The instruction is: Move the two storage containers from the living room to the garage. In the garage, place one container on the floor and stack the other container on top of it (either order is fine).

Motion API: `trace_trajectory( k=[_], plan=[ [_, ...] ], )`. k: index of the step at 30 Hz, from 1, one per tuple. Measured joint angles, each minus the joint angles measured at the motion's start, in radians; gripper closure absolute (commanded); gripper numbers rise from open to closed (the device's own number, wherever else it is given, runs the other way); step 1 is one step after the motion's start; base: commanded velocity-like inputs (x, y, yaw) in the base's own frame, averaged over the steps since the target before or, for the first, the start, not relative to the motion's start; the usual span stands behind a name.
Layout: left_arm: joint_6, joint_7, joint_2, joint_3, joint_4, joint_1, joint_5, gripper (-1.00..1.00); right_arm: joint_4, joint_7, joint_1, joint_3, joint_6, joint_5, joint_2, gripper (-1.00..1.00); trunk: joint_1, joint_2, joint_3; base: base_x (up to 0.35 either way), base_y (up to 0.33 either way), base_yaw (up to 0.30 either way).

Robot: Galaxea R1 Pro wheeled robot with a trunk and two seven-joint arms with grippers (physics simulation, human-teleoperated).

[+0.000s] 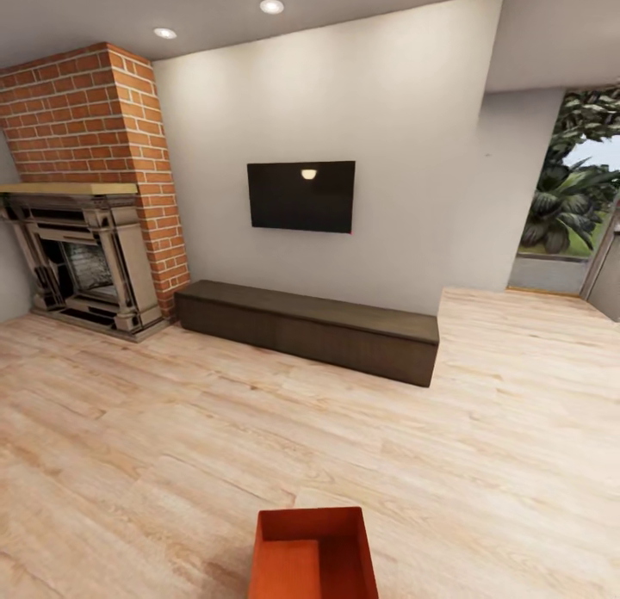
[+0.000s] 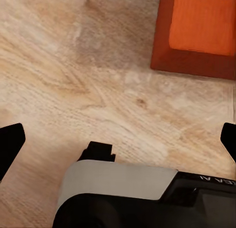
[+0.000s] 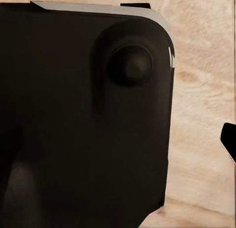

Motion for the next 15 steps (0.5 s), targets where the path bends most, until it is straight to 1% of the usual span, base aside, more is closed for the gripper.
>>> trace_trajectory(
  k=[2,3,7,9,15],
  plan=[
    [0.000,-0.002,0.000,-0.020,0.000,0.000,-0.001,-1.00,0.000,0.000,0.000,0.000,0.000,0.000,0.000,-1.00,0.000,0.000,0.000,0.239,-0.125,-0.020],
    [0.000,-0.003,0.000,-0.045,0.000,0.000,-0.001,-1.00,0.000,0.000,0.000,0.000,0.000,0.000,-0.001,-1.00,0.000,0.000,0.000,0.173,-0.093,-0.013],
    [-0.001,-0.002,-0.001,-0.094,-0.001,0.000,0.000,-1.00,0.000,0.000,0.000,0.001,0.000,0.000,0.000,-1.00,0.000,0.000,0.000,0.082,-0.044,-0.006],
    [-0.001,-0.003,-0.001,-0.102,-0.001,0.000,0.001,-1.00,0.000,0.000,0.000,0.000,0.000,0.000,0.000,-1.00,0.000,0.000,0.000,0.026,-0.014,-0.002],
    [-0.001,-0.003,-0.001,-0.109,-0.001,0.000,0.003,-1.00,0.000,0.001,0.000,0.002,0.000,0.000,0.001,-1.00,0.000,0.000,0.000,0.010,-0.005,-0.001]
  ],
)
